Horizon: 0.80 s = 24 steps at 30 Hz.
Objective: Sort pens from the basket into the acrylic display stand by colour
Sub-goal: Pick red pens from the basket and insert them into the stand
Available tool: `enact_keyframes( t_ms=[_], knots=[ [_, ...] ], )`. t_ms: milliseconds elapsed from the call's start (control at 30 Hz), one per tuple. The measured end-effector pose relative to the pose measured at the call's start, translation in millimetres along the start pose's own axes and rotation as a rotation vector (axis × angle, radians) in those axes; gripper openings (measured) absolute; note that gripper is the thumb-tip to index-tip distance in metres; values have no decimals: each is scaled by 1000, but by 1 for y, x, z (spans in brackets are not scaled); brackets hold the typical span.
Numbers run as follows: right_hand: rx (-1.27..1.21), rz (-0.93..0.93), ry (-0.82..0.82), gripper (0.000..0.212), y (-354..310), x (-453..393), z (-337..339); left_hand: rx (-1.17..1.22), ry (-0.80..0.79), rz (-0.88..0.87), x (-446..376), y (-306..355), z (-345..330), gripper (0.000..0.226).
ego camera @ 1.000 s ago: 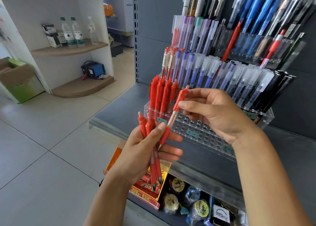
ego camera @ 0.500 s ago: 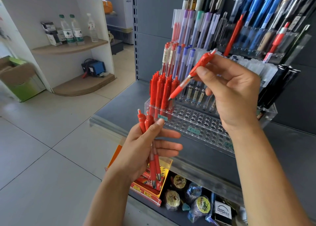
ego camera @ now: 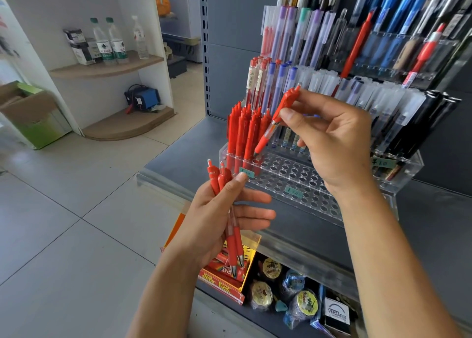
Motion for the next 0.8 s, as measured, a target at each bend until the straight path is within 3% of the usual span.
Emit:
enact_keyframes(
  t_ms=[300,800],
  knots=[
    [84,12,16,29,6,-1,-2,21,17,9,-1,0,0,32],
    [308,70,76,34,18,-7,-14,17,8,20,0,0,0,16]
  ],
)
Point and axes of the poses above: each hand's wrist, its own x-axis away from the middle knuckle, its own z-axis out of the back of the hand, y = z × x, the point moved 2 cm from there along -x, towards the middle knuckle, and after that the axes turned 12 degrees about -z, right-handed, at the moved point
